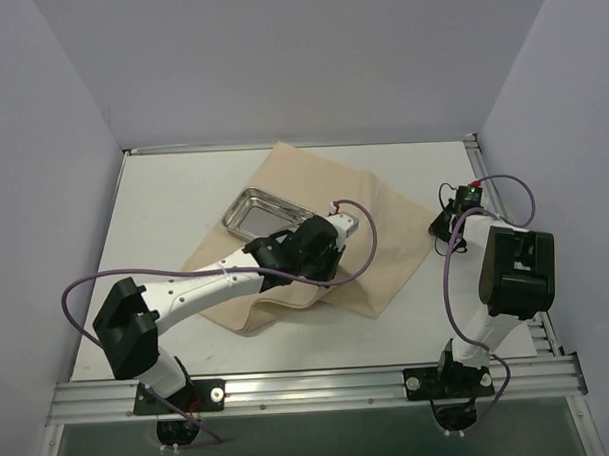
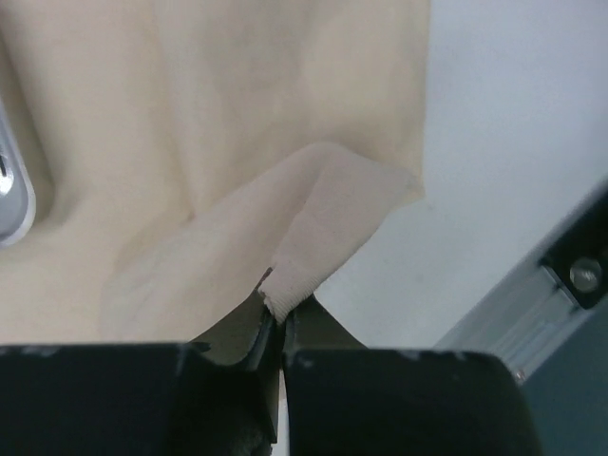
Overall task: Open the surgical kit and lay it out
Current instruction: Smooth out the surgical kit at the center of the board.
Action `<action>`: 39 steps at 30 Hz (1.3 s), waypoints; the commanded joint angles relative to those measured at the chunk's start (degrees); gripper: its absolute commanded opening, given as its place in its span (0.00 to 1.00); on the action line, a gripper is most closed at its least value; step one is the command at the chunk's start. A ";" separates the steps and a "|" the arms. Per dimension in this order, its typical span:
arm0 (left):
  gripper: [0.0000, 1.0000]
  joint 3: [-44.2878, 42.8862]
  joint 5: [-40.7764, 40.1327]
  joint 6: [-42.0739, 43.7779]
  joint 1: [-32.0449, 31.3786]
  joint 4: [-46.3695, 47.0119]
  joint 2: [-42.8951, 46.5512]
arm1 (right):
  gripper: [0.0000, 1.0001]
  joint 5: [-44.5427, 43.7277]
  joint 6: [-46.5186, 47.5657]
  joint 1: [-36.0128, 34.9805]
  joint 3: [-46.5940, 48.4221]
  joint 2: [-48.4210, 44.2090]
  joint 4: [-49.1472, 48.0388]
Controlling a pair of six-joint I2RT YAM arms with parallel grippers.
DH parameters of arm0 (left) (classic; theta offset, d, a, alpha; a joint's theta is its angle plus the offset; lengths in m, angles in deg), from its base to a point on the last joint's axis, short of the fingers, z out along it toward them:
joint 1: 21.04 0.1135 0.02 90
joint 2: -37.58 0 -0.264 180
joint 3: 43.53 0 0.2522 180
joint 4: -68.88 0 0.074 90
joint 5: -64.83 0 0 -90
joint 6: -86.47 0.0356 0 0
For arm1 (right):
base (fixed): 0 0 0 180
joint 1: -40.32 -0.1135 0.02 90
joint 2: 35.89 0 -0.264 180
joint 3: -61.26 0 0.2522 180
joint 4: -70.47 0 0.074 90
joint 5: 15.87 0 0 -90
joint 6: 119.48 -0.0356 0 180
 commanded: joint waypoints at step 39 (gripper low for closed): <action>0.02 18.16 5.69 -22.82 28.24 -5.78 23.59 | 0.00 6.71 10.21 -14.29 20.34 6.70 8.80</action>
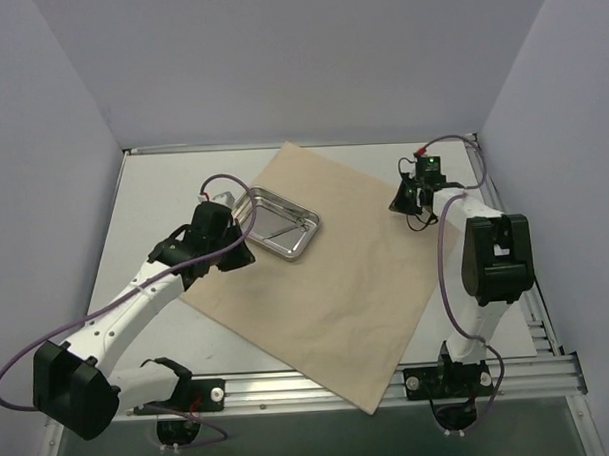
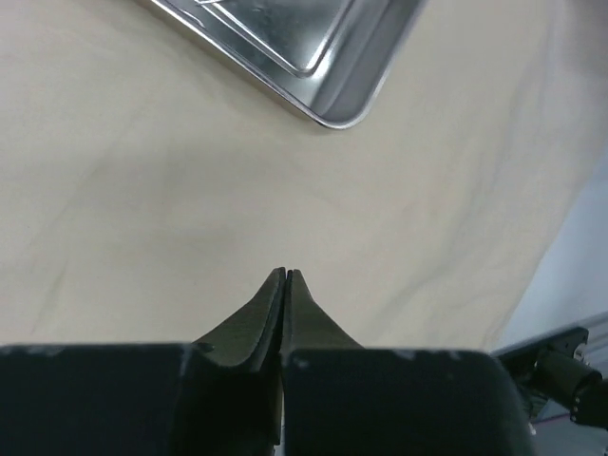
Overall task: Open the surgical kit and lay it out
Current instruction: Smooth out the surgical kit at the center of the board.
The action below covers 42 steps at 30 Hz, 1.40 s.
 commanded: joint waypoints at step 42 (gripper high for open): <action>0.02 -9.86 6.75 -4.24 31.37 7.50 -38.62 | 0.00 2.45 -0.46 -10.18 30.03 31.91 1.72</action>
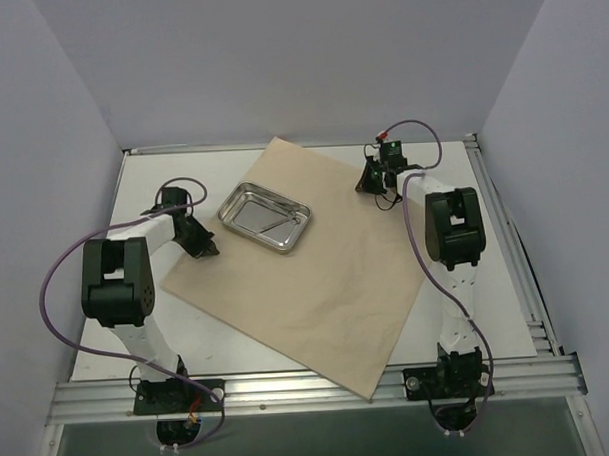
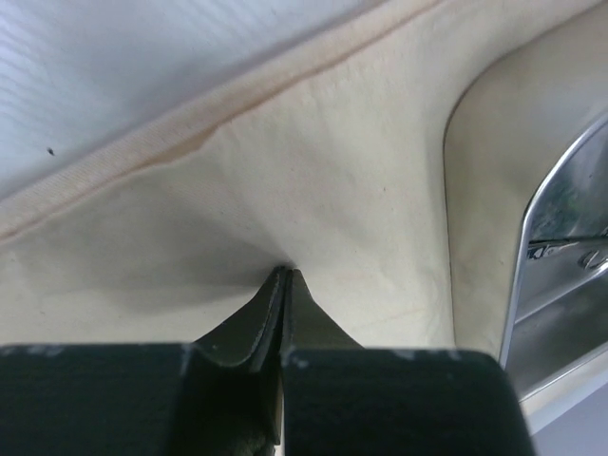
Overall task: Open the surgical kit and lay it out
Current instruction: Smooth out the surgical kit at the center of the board.
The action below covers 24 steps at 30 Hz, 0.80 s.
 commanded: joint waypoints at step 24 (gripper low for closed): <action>0.02 -9.40 -2.95 3.00 6.79 -2.96 -8.11 | 0.00 1.00 -2.81 -1.88 -2.23 4.86 2.34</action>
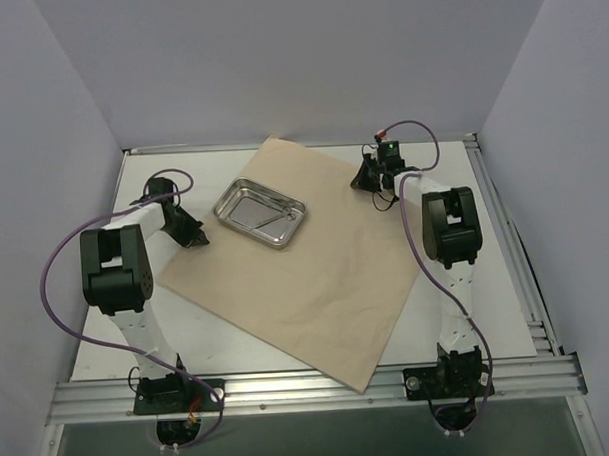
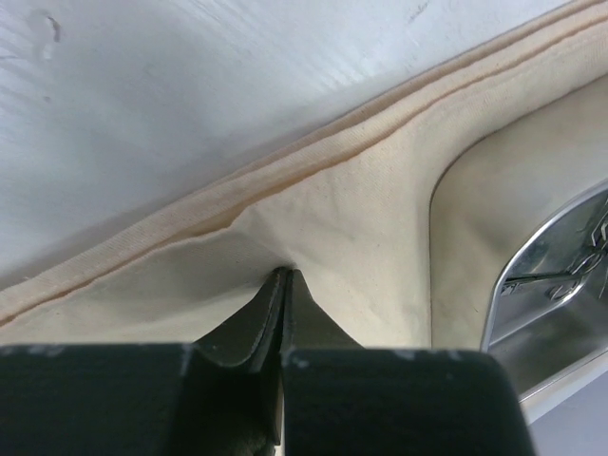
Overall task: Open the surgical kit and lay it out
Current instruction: Smooth out the surgical kit at the center of the board.
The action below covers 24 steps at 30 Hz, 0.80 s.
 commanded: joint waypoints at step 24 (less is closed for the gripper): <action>0.02 7.12 -6.15 1.25 1.70 -0.08 3.28 | 0.00 -3.32 2.77 -2.65 -11.18 -2.37 5.75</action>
